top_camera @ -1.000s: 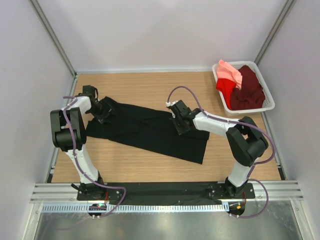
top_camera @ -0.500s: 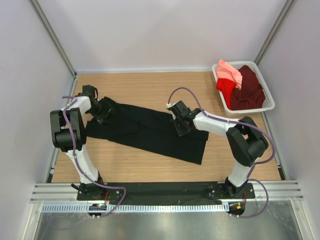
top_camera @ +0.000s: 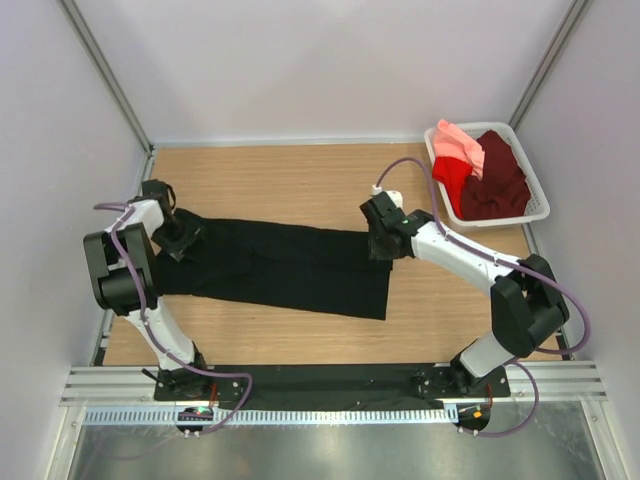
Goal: Fold and stack the t-shirts
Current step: Fold the tshirt
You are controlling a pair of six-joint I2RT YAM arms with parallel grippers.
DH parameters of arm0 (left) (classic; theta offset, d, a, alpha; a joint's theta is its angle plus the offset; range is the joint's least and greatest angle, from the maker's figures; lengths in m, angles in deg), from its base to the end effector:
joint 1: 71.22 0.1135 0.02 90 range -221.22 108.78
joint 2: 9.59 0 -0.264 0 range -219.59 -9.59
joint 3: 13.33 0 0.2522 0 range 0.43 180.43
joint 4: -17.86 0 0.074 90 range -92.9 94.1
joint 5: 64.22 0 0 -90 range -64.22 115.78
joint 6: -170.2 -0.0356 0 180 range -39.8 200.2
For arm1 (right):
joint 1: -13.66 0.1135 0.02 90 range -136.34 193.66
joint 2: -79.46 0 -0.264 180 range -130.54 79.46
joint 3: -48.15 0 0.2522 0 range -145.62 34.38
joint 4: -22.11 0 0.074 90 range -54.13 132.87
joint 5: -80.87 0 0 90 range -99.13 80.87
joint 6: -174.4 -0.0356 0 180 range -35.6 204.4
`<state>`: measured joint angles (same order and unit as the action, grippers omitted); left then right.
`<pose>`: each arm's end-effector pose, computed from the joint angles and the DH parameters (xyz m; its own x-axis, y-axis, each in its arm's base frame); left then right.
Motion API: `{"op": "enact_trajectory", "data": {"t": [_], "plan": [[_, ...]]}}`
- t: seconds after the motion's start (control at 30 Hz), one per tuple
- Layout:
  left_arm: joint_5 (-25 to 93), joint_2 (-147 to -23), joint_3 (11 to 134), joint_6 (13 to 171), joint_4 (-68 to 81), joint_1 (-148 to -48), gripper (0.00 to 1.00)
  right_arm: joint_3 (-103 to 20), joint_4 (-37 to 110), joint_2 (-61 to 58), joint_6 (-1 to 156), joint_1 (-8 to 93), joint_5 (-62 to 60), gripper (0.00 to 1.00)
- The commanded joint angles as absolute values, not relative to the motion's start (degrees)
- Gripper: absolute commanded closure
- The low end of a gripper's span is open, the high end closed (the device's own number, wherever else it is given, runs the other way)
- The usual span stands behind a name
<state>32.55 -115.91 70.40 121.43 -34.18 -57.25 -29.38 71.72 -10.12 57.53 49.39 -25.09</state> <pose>0.3465 0.0819 0.1645 -0.5657 -0.8152 -0.1244 -0.7742 0.5770 -0.2602 0.2623 0.1766 0.2296 -0.8432 -0.0713 -0.5328 -0.0834 0.9965 -0.0013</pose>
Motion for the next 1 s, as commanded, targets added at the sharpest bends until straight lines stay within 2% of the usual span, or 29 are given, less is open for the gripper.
{"op": "enact_trajectory", "data": {"t": [0.0, 0.13, 0.37, 0.67, 0.83, 0.97], "plan": [[28.2, -114.1, 68.4, 119.1, -36.5, -56.1, 0.36, -26.4, 73.5, -8.5, 51.2, 45.7, -29.6, 0.63], [29.1, -112.9, 67.3, 119.0, -36.3, -56.0, 0.36, -24.3, 70.1, -8.2, 51.0, 44.1, -27.6, 0.57], [29.2, -109.6, 65.6, 118.3, -36.5, -56.0, 0.35, -23.0, 65.9, -9.5, 49.9, 42.8, -25.6, 0.54], [34.2, -101.4, 72.3, 117.7, -38.4, -56.3, 0.34, -20.3, 61.5, -8.2, 53.0, 36.5, -21.2, 0.51], [38.8, -101.8, 72.2, 118.8, -34.4, -56.3, 0.34, -20.5, 60.9, -10.0, 52.8, 36.2, -20.1, 0.51], [42.7, -106.6, 69.8, 119.4, -29.3, -56.4, 0.34, -19.1, 58.7, -8.8, 50.9, 36.2, -18.4, 0.51]]}}
